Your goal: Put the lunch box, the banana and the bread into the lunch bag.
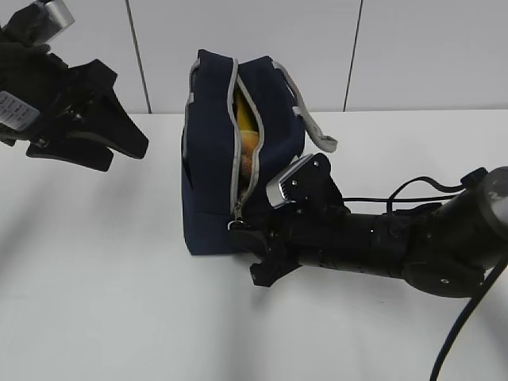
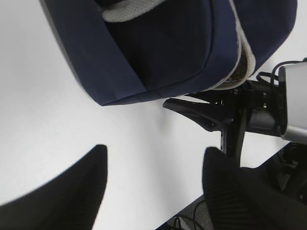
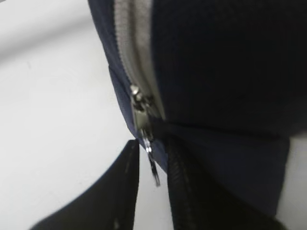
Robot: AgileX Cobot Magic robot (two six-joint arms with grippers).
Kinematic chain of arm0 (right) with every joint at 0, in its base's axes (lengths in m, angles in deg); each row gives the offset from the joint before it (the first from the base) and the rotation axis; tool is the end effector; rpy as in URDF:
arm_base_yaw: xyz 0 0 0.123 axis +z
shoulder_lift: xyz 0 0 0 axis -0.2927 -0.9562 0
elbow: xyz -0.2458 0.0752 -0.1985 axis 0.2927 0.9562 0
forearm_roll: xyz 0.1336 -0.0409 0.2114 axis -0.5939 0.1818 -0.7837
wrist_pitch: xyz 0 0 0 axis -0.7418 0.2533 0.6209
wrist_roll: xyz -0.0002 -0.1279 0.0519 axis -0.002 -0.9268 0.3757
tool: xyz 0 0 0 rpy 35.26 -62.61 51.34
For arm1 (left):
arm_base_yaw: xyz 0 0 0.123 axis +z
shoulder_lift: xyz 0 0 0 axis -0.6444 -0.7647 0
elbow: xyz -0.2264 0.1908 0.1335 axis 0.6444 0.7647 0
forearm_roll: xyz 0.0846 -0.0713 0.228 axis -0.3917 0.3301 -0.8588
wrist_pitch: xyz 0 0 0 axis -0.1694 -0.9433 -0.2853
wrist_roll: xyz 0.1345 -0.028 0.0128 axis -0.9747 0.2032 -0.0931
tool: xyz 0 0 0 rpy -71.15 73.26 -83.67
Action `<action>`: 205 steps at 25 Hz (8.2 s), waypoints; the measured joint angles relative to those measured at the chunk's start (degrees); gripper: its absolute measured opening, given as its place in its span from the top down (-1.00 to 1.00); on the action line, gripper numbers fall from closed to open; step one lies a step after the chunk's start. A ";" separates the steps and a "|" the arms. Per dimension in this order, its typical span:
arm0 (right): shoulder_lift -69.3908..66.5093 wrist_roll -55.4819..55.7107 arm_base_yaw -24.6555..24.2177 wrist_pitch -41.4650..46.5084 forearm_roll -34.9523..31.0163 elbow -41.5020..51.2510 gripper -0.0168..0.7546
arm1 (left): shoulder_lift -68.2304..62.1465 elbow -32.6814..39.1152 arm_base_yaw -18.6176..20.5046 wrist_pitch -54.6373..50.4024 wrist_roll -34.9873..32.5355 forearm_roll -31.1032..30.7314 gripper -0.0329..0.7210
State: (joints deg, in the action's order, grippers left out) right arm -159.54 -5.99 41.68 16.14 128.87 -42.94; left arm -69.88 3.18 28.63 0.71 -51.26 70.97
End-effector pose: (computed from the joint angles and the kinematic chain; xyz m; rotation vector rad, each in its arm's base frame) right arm 0.3431 0.2285 0.1250 -0.9088 1.8177 0.6448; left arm 0.3034 -0.1332 0.2997 0.3472 2.6549 -0.8004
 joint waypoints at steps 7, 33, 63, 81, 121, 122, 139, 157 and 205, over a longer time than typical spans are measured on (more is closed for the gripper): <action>0.00 -0.28 0.00 1.64 -0.18 -0.09 0.60 | 0.00 0.00 0.00 0.00 0.00 0.00 -0.24; 0.00 -1.34 0.00 3.87 0.26 -0.09 0.81 | 0.00 0.00 0.00 0.00 -0.05 0.00 -0.24; 7.92 -0.76 0.00 3.05 8.42 2.49 1.00 | 0.00 0.00 0.00 -0.12 -0.05 0.00 -0.24; 14.08 12.65 -6.05 2.25 26.92 -1.90 1.00 | 0.00 0.00 0.00 -0.50 -0.05 0.00 -0.24; 17.99 49.49 -7.65 9.61 50.21 -24.50 1.00 | -0.55 0.00 0.00 6.76 -21.81 9.43 -0.24; 17.99 49.49 -7.65 9.85 49.52 -24.50 1.00 | -0.55 0.00 0.00 6.83 -22.50 10.00 -0.24; 15.62 51.63 -7.65 7.92 46.74 -24.74 1.00 | -7.45 0.00 0.00 8.50 -37.95 21.01 -0.24; 15.62 51.99 -7.65 7.66 46.62 -24.83 1.00 | -11.82 0.00 0.00 9.31 -51.99 30.17 0.20; 15.49 56.54 -7.65 7.39 44.90 -30.07 1.00 | -7.34 0.00 0.00 0.33 -43.11 21.04 0.91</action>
State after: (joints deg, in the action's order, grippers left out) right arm -144.06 50.55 34.03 23.53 173.77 -73.00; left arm -77.22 3.18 28.63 1.04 -94.37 92.01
